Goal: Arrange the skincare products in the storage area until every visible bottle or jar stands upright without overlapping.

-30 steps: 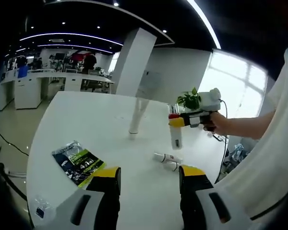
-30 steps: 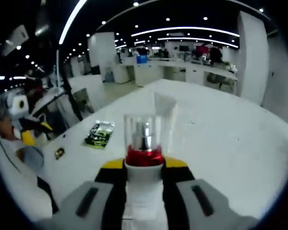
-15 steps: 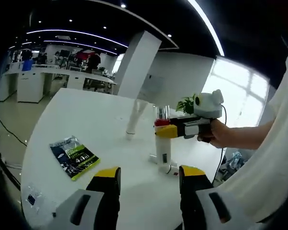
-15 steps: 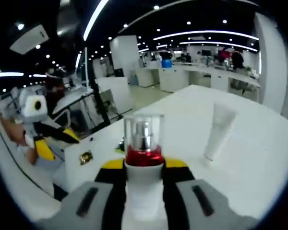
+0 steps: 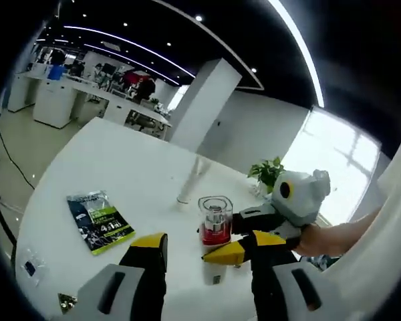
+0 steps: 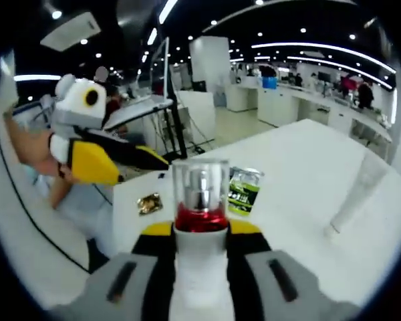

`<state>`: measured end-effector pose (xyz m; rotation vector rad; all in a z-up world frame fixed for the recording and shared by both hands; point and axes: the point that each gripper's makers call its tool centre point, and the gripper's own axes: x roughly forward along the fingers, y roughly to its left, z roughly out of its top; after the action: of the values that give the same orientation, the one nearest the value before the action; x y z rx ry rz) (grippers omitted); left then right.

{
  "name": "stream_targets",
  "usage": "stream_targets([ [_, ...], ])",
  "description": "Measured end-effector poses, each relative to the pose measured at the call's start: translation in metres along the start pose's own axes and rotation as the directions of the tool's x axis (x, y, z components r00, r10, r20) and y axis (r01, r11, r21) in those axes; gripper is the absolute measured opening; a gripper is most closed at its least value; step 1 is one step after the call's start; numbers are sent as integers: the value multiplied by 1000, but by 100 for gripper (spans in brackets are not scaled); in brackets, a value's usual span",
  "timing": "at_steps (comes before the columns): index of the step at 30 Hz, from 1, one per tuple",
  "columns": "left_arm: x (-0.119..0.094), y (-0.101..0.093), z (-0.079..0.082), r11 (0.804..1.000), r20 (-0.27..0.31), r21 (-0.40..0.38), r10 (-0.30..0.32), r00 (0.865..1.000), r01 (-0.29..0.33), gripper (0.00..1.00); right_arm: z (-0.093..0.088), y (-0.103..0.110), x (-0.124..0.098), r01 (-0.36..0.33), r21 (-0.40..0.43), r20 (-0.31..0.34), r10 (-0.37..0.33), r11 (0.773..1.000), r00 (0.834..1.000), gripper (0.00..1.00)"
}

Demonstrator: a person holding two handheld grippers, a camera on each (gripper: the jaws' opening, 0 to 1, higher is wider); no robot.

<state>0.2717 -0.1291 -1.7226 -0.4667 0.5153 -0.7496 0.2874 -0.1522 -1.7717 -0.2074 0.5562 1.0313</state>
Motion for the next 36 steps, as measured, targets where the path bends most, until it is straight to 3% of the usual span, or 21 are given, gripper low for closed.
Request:
stream_targets([
  [5,8,-2,2,999,-3,-39,-8,1000,8,51,0,13,8,-24,-32,-9,24,999,1000,26],
  [10,16,-3,-5,997,-38,-80,8,999,-11,50,-3,18,6,-24,-51,-26,22,998,999,26],
  [12,19,-6,-7,996,-50,-85,2,999,-6,47,-4,19,3,-24,-53,-25,23,998,999,25],
  [14,24,-11,-11,997,-82,-72,-10,997,4,37,-7,19,0,-20,-59,-29,18,998,999,25],
  [17,34,-23,-14,999,-121,-46,-34,992,28,34,-12,15,-6,-6,-69,-31,4,998,1000,25],
  [22,51,-37,-15,1000,-156,27,-7,988,11,33,-17,4,-19,22,-34,2,-22,999,1000,25],
  [26,62,-44,-23,991,-220,132,33,975,-4,32,-27,-6,-31,36,-44,11,-36,998,999,26],
  [28,69,-49,-31,968,-258,251,64,964,3,31,-32,-8,-35,35,-46,11,-35,998,999,26],
  [33,81,-56,-41,956,-278,292,85,957,0,31,-44,-15,-42,33,-39,39,-31,999,999,26],
  [36,84,-58,-47,930,-283,367,118,952,-6,30,-48,-16,-44,23,-33,43,-21,999,999,26],
])
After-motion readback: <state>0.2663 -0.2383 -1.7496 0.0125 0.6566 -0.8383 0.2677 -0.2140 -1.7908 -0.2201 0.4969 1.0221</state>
